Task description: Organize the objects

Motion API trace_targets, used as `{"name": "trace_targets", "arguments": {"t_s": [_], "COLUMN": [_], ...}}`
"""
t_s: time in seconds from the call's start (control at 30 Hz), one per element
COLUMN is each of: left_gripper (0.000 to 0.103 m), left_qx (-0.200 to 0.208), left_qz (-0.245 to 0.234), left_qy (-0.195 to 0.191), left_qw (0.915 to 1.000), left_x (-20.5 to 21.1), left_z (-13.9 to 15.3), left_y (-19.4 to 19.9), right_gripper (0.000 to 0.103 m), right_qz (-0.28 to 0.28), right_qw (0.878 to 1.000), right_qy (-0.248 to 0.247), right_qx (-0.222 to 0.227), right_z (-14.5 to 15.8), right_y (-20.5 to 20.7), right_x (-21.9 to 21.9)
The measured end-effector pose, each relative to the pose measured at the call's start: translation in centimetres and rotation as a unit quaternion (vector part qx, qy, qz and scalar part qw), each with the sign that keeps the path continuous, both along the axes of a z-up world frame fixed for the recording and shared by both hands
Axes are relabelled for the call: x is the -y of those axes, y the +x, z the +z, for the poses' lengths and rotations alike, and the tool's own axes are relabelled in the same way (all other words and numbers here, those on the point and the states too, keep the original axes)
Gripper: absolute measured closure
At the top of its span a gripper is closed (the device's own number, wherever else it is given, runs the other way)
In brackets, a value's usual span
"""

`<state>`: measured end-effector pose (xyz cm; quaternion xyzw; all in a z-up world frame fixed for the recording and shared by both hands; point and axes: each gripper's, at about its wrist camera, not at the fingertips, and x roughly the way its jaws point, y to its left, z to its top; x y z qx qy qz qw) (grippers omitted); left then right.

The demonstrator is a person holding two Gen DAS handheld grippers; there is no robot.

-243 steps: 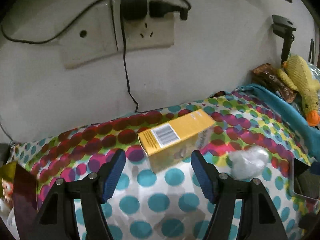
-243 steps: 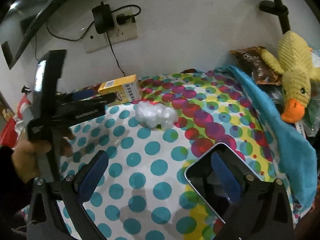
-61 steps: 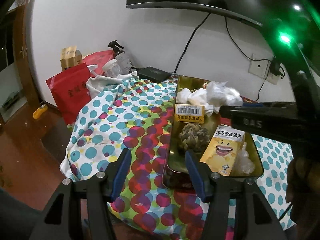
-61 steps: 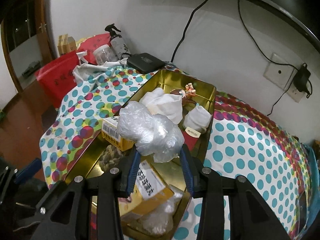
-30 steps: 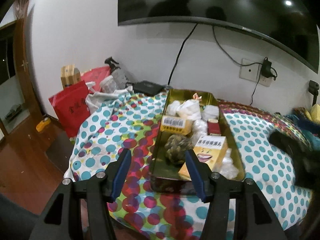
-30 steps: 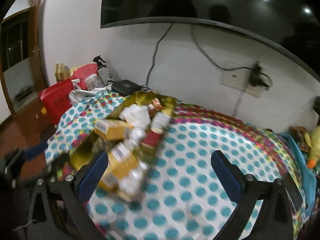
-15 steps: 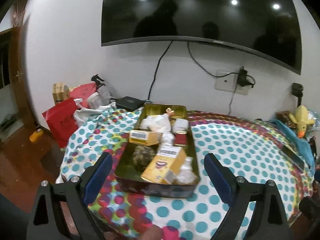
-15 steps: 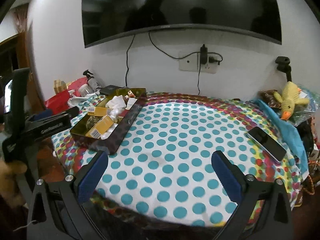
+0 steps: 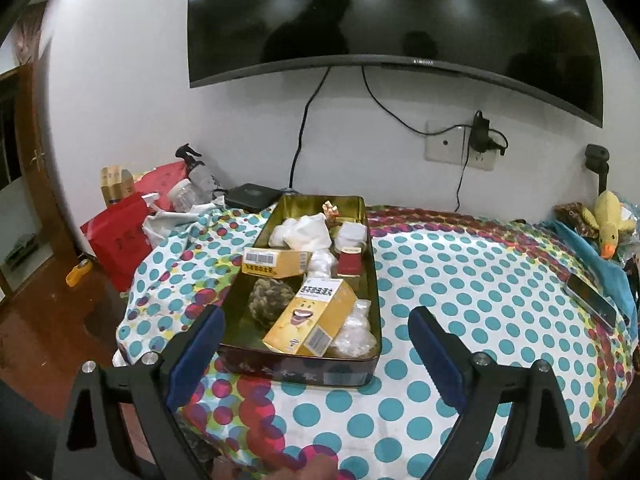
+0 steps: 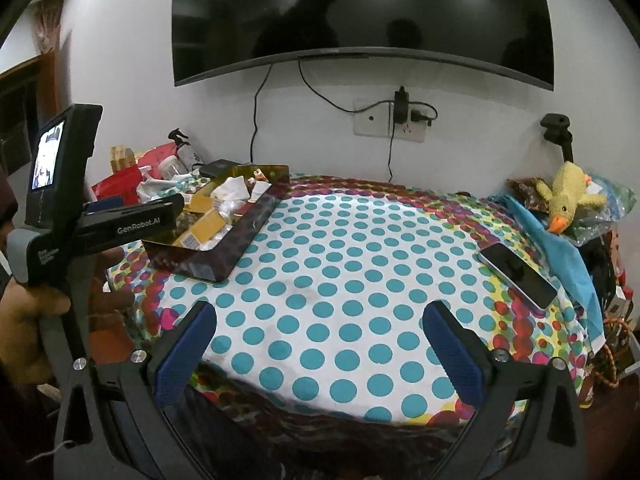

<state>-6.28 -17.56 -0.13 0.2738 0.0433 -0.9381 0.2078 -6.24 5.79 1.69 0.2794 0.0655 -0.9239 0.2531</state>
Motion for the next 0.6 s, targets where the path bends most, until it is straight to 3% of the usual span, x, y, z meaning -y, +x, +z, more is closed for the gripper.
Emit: {"name": "trace_targets", "arguments": {"t_s": [0.1, 0.2, 0.27, 0.37, 0.5, 0.6], "left_gripper": [0.008, 0.008, 0.008, 0.008, 0.008, 0.008], "left_qx": [0.006, -0.003, -0.005, -0.001, -0.005, -0.009], "left_qz": [0.006, 0.021, 0.029, 0.052, 0.112, 0.119], "left_qy": [0.003, -0.001, -0.002, -0.008, -0.029, -0.005], "left_qw": [1.0000, 0.9998, 0.9996, 0.9986, 0.9932, 0.9929], "left_x": [0.2, 0.7, 1.3, 2.3, 4.0, 5.9], "left_z": [-0.5, -0.3, -0.3, -0.3, 0.3, 0.3], "left_y": [-0.3, 0.4, 1.0, 1.6, 2.6, 3.1], "right_gripper": [0.000, 0.000, 0.000, 0.000, 0.001, 0.001], "right_qz": [0.001, -0.023, -0.028, -0.029, -0.045, -0.043], "right_qw": [1.000, 0.997, 0.995, 0.995, 0.987, 0.989], "right_qy": [0.004, 0.064, 0.094, 0.087, 0.138, 0.129], "right_qx": [0.004, -0.030, -0.025, -0.026, -0.064, -0.052], "right_z": [-0.2, 0.0, -0.3, 0.2, 0.7, 0.9], "right_y": [-0.6, -1.5, -3.0, -4.1, -4.7, -4.9], "right_x": [0.9, 4.0, 6.6, 9.0, 14.1, 16.0]}}
